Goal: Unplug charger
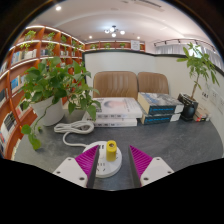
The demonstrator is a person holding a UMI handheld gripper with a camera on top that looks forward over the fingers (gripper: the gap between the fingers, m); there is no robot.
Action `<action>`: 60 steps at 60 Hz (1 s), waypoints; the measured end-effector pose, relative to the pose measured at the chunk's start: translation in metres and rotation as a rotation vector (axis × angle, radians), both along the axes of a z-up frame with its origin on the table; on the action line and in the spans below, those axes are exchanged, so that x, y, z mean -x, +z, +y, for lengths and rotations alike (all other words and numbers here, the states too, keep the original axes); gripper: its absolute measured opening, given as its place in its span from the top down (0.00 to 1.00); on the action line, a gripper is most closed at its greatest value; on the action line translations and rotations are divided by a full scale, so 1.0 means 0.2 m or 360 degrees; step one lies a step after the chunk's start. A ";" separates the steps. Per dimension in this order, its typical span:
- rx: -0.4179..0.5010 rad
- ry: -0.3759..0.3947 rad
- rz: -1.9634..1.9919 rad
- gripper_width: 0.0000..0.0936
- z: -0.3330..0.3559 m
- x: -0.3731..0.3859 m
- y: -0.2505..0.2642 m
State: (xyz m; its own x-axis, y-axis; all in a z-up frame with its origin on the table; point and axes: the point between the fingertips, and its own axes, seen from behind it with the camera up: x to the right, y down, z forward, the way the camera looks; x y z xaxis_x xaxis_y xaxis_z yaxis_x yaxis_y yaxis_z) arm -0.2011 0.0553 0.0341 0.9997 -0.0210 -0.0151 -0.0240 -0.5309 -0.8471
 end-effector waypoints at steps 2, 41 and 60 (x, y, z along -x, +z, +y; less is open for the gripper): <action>0.0016 -0.0001 -0.0011 0.47 0.03 0.00 -0.03; -0.0529 -0.0040 0.0026 0.96 0.28 -0.38 1.20; -0.0076 -0.0057 -0.0087 0.96 0.20 -0.89 0.49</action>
